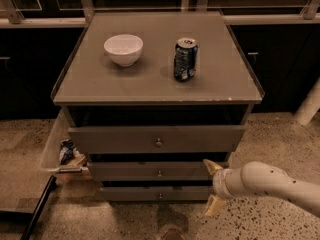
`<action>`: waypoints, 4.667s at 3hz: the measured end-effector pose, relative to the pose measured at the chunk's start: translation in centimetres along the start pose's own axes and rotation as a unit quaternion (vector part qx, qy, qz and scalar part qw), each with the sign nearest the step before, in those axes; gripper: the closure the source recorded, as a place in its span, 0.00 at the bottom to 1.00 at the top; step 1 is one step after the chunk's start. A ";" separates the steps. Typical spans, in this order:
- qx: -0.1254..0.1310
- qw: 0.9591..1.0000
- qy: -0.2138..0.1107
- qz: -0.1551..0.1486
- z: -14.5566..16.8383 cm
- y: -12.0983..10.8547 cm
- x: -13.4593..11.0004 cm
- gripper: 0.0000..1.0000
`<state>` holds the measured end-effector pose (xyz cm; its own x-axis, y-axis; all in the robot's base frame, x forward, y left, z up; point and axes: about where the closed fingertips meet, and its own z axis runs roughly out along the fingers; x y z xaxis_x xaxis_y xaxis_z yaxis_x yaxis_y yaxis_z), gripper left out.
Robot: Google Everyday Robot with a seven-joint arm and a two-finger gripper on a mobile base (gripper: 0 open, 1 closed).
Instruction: Open middle drawer
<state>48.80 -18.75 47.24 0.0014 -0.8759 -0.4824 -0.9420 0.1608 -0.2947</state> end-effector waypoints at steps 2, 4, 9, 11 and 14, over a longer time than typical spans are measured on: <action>0.006 1.000 0.013 0.001 5.0 -1.8 2.2 0.00; 0.029 0.999 0.004 -0.039 7.0 -4.8 1.5 0.00; 0.014 0.997 -0.041 -0.060 11.5 -6.7 2.4 0.19; 0.014 0.997 -0.041 -0.060 11.1 -6.9 2.2 0.64; 0.014 0.997 -0.041 -0.060 10.5 -7.4 1.8 0.50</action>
Offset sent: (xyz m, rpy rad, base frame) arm 0.0563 -0.0032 -0.0667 -0.0470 -0.0294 -0.0206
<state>59.30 -16.76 39.82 0.1428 -0.8496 -0.5077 -0.9236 0.0700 -0.3770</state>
